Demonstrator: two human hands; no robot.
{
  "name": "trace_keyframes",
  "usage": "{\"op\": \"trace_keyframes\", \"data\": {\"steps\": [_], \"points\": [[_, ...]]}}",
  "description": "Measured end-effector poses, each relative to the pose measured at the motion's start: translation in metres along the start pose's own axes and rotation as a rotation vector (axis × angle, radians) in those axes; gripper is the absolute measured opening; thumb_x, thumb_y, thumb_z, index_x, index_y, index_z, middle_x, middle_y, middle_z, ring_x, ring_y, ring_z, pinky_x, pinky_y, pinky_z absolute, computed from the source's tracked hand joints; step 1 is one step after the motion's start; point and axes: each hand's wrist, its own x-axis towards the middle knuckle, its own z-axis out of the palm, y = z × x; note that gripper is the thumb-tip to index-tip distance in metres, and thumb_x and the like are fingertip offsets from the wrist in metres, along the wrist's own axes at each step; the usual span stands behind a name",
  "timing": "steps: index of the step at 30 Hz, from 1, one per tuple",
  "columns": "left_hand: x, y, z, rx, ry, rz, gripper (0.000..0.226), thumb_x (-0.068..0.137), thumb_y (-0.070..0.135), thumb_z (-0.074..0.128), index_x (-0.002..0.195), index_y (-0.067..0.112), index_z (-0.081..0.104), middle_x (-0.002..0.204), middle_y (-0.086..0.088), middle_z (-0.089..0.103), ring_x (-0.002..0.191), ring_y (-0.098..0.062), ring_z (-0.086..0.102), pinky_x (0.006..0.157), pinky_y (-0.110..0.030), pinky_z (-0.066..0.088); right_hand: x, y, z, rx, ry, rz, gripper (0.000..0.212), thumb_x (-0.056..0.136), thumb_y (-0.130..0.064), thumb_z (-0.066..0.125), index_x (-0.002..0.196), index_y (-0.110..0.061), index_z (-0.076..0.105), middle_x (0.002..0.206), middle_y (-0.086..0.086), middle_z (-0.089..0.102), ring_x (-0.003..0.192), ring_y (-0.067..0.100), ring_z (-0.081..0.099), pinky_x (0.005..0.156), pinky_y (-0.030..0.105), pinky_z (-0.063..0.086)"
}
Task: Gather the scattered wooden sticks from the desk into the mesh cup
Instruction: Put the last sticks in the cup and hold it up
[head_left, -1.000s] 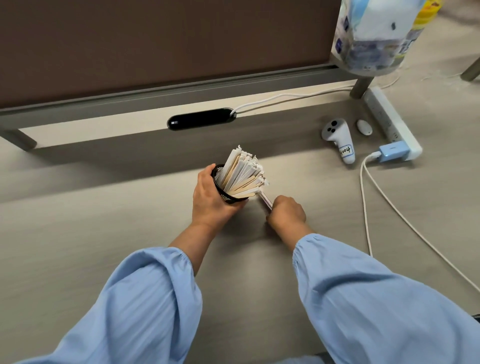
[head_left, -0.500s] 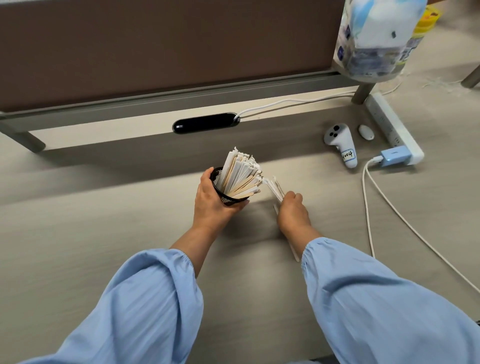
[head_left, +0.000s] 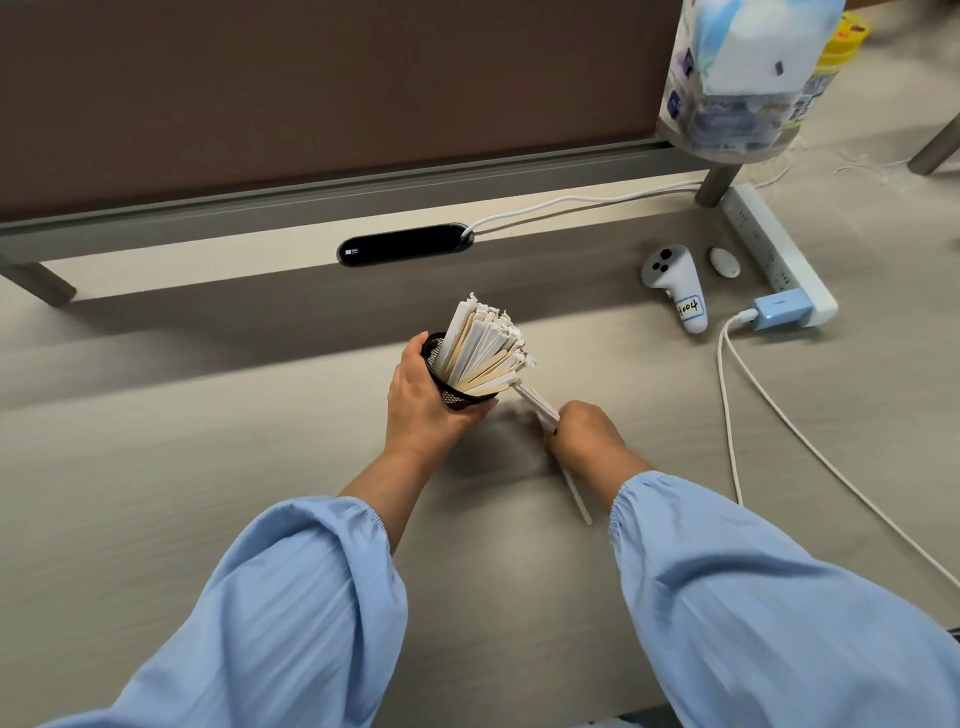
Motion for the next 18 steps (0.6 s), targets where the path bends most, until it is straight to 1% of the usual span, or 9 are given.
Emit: {"op": "trace_keyframes", "data": {"steps": [2,4,5,7,9,11,13,15,18], "points": [[0.000,0.001,0.000,0.006,-0.002,0.004,0.101,0.053,0.033,0.087,0.133,0.009,0.030,0.126,-0.008,0.049,0.114,-0.026,0.046,0.098,-0.045,0.039,0.000,-0.001,0.000,0.004,-0.021,-0.006,0.030,0.093,-0.016,0.047,0.118,-0.002,0.055,0.126,0.019,0.057,0.116,0.035,0.055,0.093,0.034,0.045],[0.001,0.000,0.000,0.004,-0.005,-0.004,0.101,0.053,0.033,0.087,0.133,0.009,0.030,0.126,-0.008,0.049,0.114,-0.026,0.046,0.098,-0.045,0.039,0.002,0.000,-0.001,0.101,-0.011,0.015,0.028,0.096,-0.016,0.038,0.118,-0.002,0.048,0.127,0.020,0.055,0.115,0.037,0.054,0.092,0.037,0.043],[0.001,0.000,-0.001,0.004,-0.008,-0.006,0.101,0.053,0.033,0.087,0.133,0.010,0.030,0.126,-0.008,0.049,0.114,-0.026,0.046,0.099,-0.044,0.039,0.002,-0.001,-0.003,0.217,0.009,0.028,0.025,0.096,-0.015,0.035,0.116,-0.003,0.044,0.123,0.022,0.056,0.109,0.038,0.057,0.090,0.039,0.045],[0.001,0.000,-0.001,0.005,-0.017,-0.006,0.101,0.053,0.034,0.087,0.133,0.010,0.030,0.126,-0.008,0.049,0.114,-0.025,0.046,0.099,-0.044,0.039,0.004,-0.005,-0.007,0.596,0.036,0.050,0.011,0.097,-0.011,0.030,0.105,-0.006,0.037,0.103,0.022,0.059,0.080,0.035,0.063,0.079,0.045,0.052],[0.001,0.001,-0.001,0.013,-0.026,-0.004,0.101,0.053,0.034,0.087,0.133,0.010,0.030,0.126,-0.008,0.049,0.114,-0.025,0.046,0.099,-0.045,0.039,0.003,-0.010,-0.017,0.923,0.058,0.029,0.004,0.099,-0.008,0.027,0.101,-0.008,0.031,0.079,0.011,0.052,0.058,0.023,0.057,0.061,0.037,0.052],[0.001,0.003,-0.001,0.023,-0.033,-0.002,0.100,0.054,0.034,0.086,0.133,0.011,0.030,0.127,-0.008,0.049,0.115,-0.026,0.045,0.099,-0.045,0.039,0.004,-0.015,-0.030,1.062,0.187,-0.047,0.002,0.098,-0.010,0.032,0.098,-0.010,0.034,0.070,0.003,0.044,0.055,0.015,0.046,0.055,0.031,0.044],[0.001,0.005,-0.002,0.026,-0.041,0.002,0.099,0.054,0.033,0.086,0.133,0.010,0.030,0.127,-0.009,0.049,0.115,-0.026,0.045,0.099,-0.045,0.038,0.001,-0.021,-0.049,1.169,0.394,-0.097,0.011,0.092,-0.018,0.047,0.082,-0.017,0.043,0.064,0.000,0.043,0.052,0.014,0.040,0.055,0.032,0.039],[0.000,0.007,-0.002,0.033,-0.050,0.013,0.098,0.054,0.030,0.086,0.132,0.008,0.032,0.126,-0.011,0.049,0.115,-0.028,0.045,0.098,-0.045,0.038,-0.011,-0.031,-0.076,1.399,0.538,-0.105,0.031,0.087,-0.024,0.058,0.063,-0.022,0.039,0.052,-0.003,0.039,0.044,0.013,0.035,0.049,0.027,0.034],[-0.002,0.010,-0.002,0.048,-0.055,0.056,0.094,0.053,0.028,0.086,0.130,0.008,0.036,0.122,-0.010,0.052,0.112,-0.029,0.048,0.097,-0.045,0.039,-0.038,-0.053,-0.114,1.782,0.472,-0.283,0.044,0.095,-0.024,0.051,0.054,-0.017,0.034,0.036,-0.009,0.033,0.030,0.007,0.028,0.036,0.017,0.024]]}}
